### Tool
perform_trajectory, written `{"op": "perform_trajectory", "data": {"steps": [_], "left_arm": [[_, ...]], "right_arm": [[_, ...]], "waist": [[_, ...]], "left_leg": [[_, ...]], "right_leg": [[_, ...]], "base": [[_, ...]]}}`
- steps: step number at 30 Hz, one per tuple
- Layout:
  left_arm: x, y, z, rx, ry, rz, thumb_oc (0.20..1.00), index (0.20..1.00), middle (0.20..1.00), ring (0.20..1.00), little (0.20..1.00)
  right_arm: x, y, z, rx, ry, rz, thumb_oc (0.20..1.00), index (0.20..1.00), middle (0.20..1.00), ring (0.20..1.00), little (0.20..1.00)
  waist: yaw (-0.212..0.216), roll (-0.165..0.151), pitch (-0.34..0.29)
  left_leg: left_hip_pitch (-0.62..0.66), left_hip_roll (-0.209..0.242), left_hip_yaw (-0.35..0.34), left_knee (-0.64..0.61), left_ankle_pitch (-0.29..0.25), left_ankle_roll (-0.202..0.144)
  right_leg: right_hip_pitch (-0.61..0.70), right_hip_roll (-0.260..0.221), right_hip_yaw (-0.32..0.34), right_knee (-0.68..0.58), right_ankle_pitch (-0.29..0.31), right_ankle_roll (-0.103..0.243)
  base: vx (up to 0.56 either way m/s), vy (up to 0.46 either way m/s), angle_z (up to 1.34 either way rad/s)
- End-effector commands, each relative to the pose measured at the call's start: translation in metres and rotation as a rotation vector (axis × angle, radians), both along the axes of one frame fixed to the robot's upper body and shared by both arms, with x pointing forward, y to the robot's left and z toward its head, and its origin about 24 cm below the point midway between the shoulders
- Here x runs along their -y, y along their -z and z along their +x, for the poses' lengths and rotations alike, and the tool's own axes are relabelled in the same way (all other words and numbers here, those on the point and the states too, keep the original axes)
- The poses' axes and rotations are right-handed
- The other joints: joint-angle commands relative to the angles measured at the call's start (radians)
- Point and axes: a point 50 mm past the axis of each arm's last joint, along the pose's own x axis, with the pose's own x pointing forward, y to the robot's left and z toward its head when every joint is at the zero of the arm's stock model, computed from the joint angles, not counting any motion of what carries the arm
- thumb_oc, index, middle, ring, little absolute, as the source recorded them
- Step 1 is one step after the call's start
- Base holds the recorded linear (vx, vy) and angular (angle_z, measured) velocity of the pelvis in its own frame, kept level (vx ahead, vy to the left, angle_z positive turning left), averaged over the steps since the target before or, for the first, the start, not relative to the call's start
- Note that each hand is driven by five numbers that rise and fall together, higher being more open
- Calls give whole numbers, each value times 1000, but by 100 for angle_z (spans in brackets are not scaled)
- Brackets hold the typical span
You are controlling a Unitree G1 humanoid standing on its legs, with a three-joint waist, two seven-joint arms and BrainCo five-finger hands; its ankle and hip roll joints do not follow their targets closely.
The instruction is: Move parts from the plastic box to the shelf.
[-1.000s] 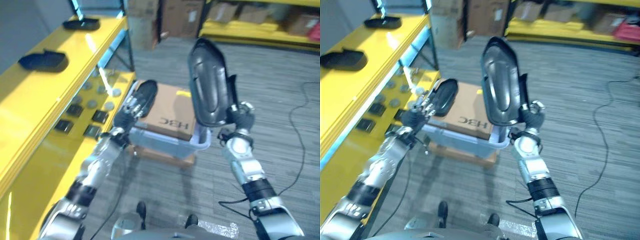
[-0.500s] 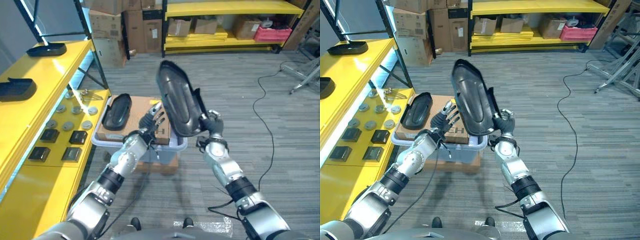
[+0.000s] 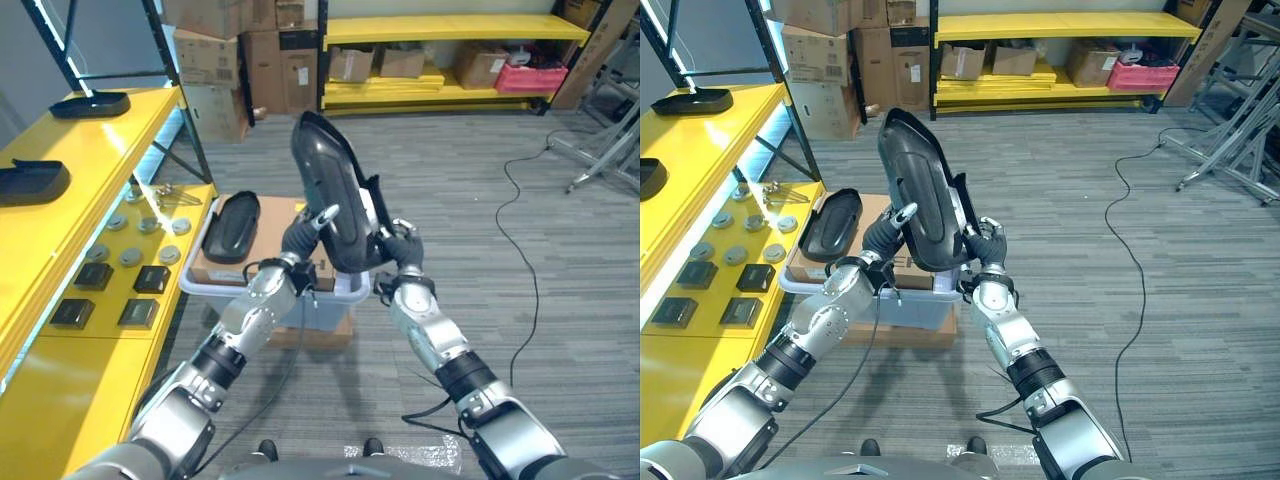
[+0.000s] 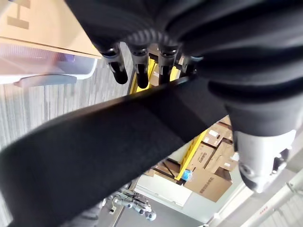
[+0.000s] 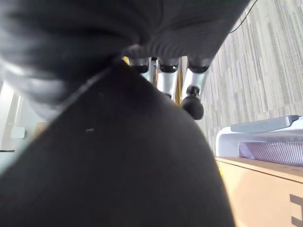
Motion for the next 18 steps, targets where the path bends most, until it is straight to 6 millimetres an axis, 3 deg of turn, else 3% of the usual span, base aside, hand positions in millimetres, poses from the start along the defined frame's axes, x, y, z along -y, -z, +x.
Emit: {"op": "perform_trajectory", "data": {"steps": [1, 4, 9, 18], "left_arm": [[24, -55, 5, 323, 59, 29, 1000, 1000, 1000, 1000, 1000], [21, -68, 1, 399, 55, 46, 1000, 1000, 1000, 1000, 1000], [23, -73, -4, 407, 87, 59, 1000, 1000, 1000, 1000, 1000], [40, -47, -10, 273, 181, 130, 1000, 1000, 1000, 1000, 1000]], "right_arm": [[-10, -36, 17, 133, -20, 47, 200, 200, 200, 200, 200], [-10, -36, 16, 132, -14, 50, 200, 200, 200, 200, 200], [-9, -34, 16, 118, -18, 39, 200, 200, 200, 200, 200], [-20, -36, 17, 110, -44, -9, 200, 200, 200, 200, 200]], "waist": [[30, -12, -73], [31, -12, -72], [33, -11, -71], [26, -12, -71]], "left_leg": [[-2, 26, 12, 38, -77, -17], [-2, 25, 11, 36, -78, -16], [1, 21, 9, 31, -78, -13], [9, 18, 13, 31, -80, -8]], "right_leg": [[1, -6, -16, 31, -86, 58], [0, -8, -17, 31, -85, 59], [3, -9, -20, 29, -84, 60], [2, -10, -13, 37, -85, 63]], "base": [[-4, 0, -10], [-3, 3, -7], [0, 2, -1], [0, 0, 0]]}}
